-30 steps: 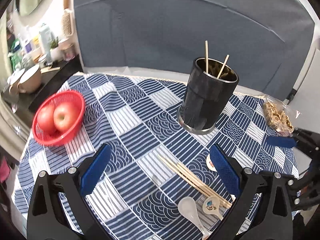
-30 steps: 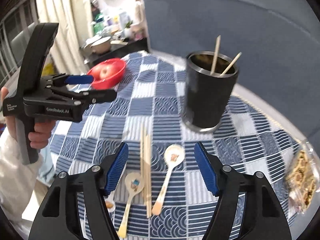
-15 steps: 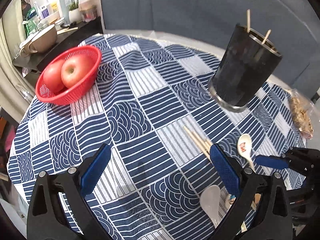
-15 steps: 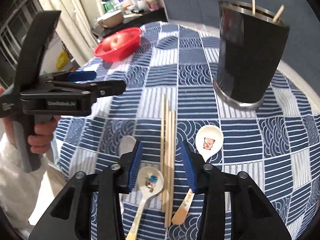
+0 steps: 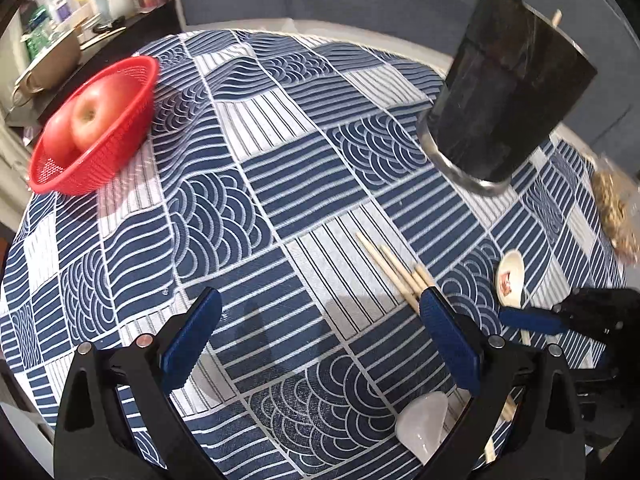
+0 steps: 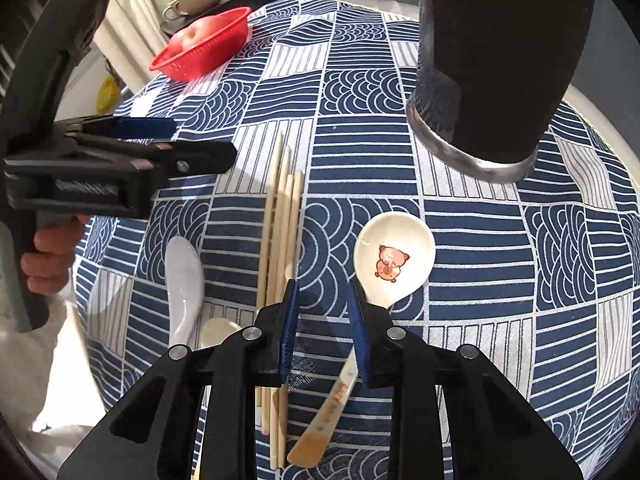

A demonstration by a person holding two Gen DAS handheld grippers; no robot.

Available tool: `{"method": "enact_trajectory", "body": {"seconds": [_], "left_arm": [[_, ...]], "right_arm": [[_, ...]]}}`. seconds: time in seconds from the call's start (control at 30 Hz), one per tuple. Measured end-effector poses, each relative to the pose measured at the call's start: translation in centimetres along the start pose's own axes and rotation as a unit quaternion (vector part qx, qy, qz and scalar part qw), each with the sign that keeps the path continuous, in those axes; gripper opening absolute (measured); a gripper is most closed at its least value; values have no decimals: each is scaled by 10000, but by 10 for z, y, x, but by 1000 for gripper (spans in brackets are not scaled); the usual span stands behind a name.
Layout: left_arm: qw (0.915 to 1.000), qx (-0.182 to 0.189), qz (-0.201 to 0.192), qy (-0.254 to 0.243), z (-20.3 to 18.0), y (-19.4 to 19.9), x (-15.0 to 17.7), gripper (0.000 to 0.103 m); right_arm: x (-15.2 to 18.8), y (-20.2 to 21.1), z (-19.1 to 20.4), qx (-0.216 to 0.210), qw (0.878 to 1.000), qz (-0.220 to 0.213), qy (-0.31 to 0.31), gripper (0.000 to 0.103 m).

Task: Organize utensils
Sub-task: 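Grasp a wooden chopstick with the right tool while the left tool grasps another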

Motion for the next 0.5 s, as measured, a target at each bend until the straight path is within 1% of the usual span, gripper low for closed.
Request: {"method": "enact_trajectory", "body": {"seconds": [0.07, 0.17, 0.23, 0.3, 0.4, 0.43, 0.5], "left_arm": [[9999, 7, 105, -29, -1, -5, 4, 97], [9998, 29, 216, -50, -3, -13, 8, 97], [9996, 90, 275, -50, -4, -16, 9, 97], [9995, 64, 303, -93, -6, -20, 11, 97], [9992, 40, 343, -183, -10, -24, 12, 97], [9993, 51, 334, -171, -11, -24, 12, 97], [9993, 62, 316, -192, -14, -25, 12, 97]], "right_arm": [[1, -1, 2, 43, 9999, 14, 104, 24], [0, -1, 3, -93, 9999, 57, 31, 24], [1, -2, 4, -39, 9999, 73, 85, 24], [2, -4, 8, -36, 9997, 131, 182, 26], [1, -6, 8, 48, 9995, 160, 260, 25], [0, -6, 7, 83, 9996, 165, 234, 22], [0, -5, 2, 251, 9993, 204, 196, 22]]}}
Point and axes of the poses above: each gripper's, at about its wrist camera, not at the fingertips, and y roughly against the way its jaws point, z to its left, x to its underside, the point moved 7 cm from there along -y, roughly the way its jaws point, and after that the axes turned 8 degrees about -x, right-handed, at the moved point
